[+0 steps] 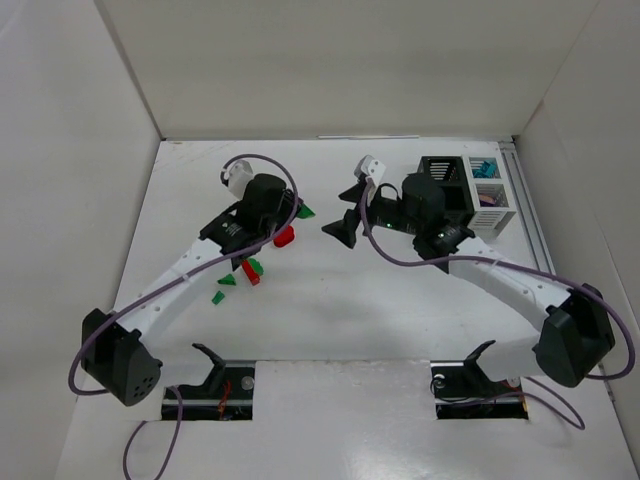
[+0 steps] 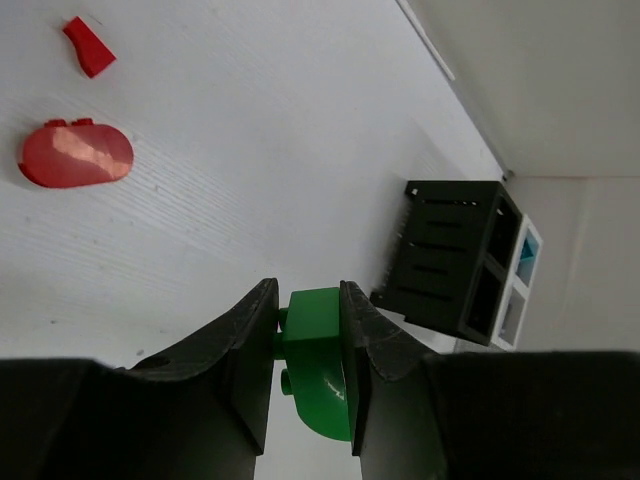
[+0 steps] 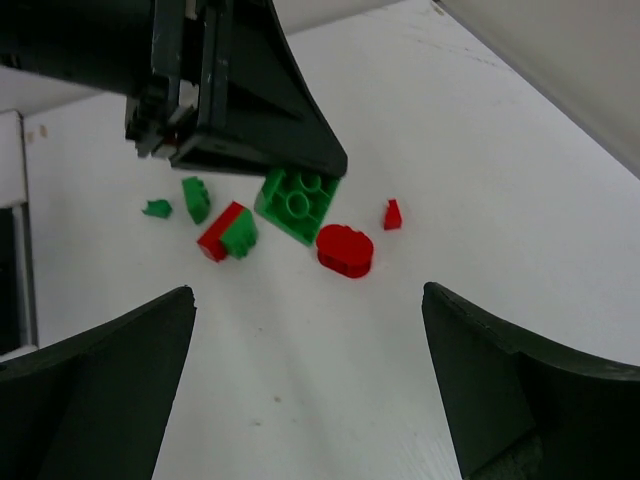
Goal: Sort the legos into containers by color
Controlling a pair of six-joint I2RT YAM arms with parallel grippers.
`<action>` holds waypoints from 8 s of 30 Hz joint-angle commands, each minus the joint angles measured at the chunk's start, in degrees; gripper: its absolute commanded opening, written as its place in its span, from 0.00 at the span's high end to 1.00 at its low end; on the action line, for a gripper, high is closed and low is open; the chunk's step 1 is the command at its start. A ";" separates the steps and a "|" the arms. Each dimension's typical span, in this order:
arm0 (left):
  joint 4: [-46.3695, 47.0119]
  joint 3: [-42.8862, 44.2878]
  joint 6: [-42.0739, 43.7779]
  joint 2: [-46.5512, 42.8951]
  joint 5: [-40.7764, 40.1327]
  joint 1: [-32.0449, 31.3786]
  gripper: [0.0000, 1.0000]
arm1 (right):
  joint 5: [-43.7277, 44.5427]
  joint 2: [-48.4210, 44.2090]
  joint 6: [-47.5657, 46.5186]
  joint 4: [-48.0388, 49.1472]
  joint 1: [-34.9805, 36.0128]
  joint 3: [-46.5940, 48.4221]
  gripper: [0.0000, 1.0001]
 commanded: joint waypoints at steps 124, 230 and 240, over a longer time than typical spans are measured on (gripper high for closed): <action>-15.64 -13.88 1.47 4.89 -0.28 22.35 0.89 | 11.59 11.94 -17.97 -33.19 -24.50 22.97 0.20; -19.42 -18.79 -0.19 -0.39 4.83 19.43 0.12 | 28.89 30.92 -14.72 -43.62 -32.21 41.41 0.69; -20.56 -21.87 -2.04 -0.92 3.24 21.01 0.19 | 27.04 26.26 -15.94 -41.69 -32.21 38.34 0.23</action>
